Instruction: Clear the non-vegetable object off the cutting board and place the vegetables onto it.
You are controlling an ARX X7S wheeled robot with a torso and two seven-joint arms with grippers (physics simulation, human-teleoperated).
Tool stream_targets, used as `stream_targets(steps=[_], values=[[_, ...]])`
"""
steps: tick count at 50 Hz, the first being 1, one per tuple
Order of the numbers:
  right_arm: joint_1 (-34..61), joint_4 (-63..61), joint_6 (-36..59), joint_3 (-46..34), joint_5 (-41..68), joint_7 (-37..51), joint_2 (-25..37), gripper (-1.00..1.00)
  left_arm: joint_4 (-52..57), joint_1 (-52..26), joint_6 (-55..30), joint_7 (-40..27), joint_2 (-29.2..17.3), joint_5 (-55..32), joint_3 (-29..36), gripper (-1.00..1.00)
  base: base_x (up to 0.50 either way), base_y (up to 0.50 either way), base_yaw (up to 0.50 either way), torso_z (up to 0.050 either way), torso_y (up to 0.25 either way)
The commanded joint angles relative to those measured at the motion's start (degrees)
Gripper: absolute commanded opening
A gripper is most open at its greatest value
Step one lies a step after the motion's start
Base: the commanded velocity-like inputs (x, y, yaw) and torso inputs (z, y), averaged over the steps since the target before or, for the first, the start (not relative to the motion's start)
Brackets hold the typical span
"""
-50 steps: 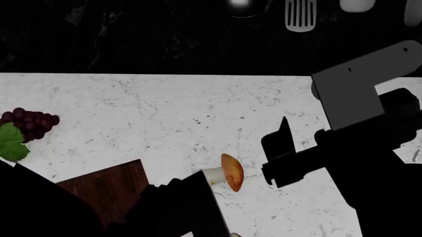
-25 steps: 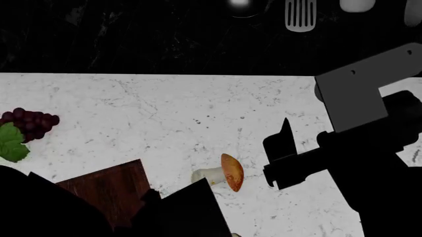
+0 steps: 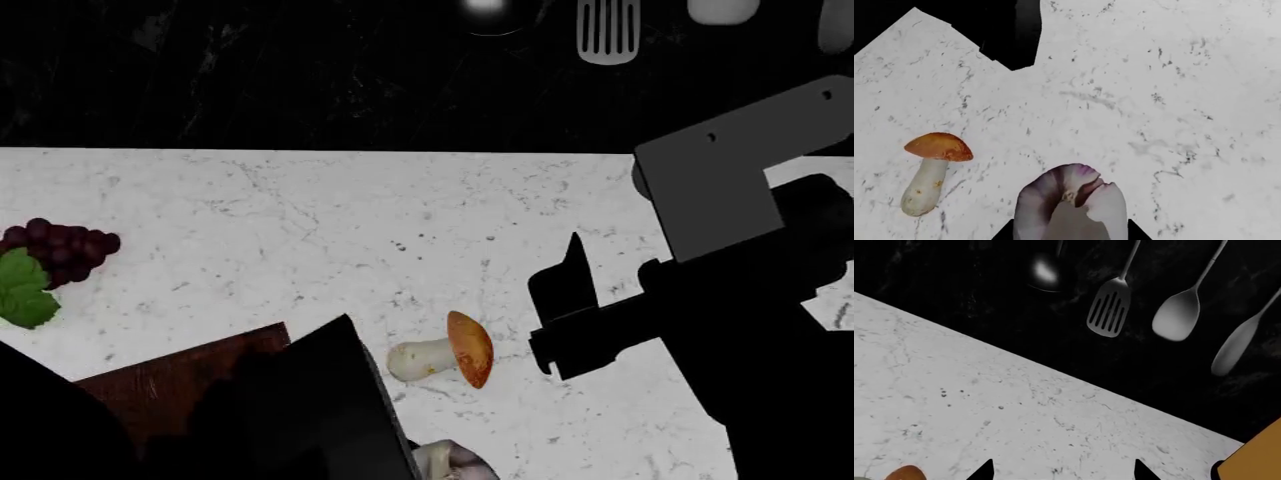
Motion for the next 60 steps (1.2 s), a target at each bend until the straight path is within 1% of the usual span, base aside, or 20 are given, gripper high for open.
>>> stream_targets(steps=[1,5,7,14,23,32,36,42,56,60], values=[[0.29,0.06,-0.31,-0.73,0.22,0.13,-0.17,1.00,4.30,-3.68,0.38,-5.91,-7.07,-10.64,-2.78,-1.00,0.00,0.00,0.00,0.000,0.000],[0.62,0.04,-0.17,-0.95,0.50,0.38,-0.38,1.00,4.97,-4.45,0.46,-6.69,-10.90,-12.99,-3.72,-1.00,0.00,0.00,0.00,0.000,0.000],[1.34,0.17,0.25,-1.06,0.82,0.62,-0.57,1.00,6.08,-5.26,1.18,-7.62,-12.57,-15.51,-4.42,-1.00,0.00,0.00,0.00,0.000,0.005],[2.43,0.36,0.55,-1.36,1.23,0.65,-0.37,1.00,8.69,-6.80,3.19,-8.95,-16.42,-20.40,-6.54,-1.00,0.00,0.00,0.00,0.000,0.000],[1.38,1.04,-1.47,-2.48,-0.29,-0.50,-0.39,1.00,10.70,-5.01,3.44,-9.52,-21.42,-21.08,-7.08,-1.00,0.00,0.00,0.00,0.000,0.000],[0.48,1.15,-2.90,-3.43,-1.26,-0.94,-0.67,1.00,10.15,-2.83,2.12,-6.80,-26.55,-16.62,-8.99,-1.00,0.00,0.00,0.00,0.000,0.000],[0.28,1.24,-3.31,-3.39,-1.32,-1.21,-0.34,1.00,9.19,-1.76,1.63,-5.62,-27.83,-14.07,-9.31,-1.00,0.00,0.00,0.00,0.000,0.000],[0.06,1.42,-3.66,-3.74,-1.46,-1.21,-0.49,1.00,8.17,0.02,1.34,-3.34,-28.20,-10.16,-9.55,-1.00,0.00,0.00,0.00,0.000,0.000],[0.75,2.16,-4.21,-4.65,-2.03,-1.91,-0.27,1.00,7.86,4.74,1.32,-0.67,-29.16,-4.54,-8.36,-1.00,0.00,0.00,0.00,0.000,0.000],[0.18,2.01,-4.80,-4.69,-2.15,-1.98,-0.21,1.00,8.09,6.53,1.88,0.12,-30.10,-2.99,-8.26,-1.00,0.00,0.00,0.00,0.000,0.000]])
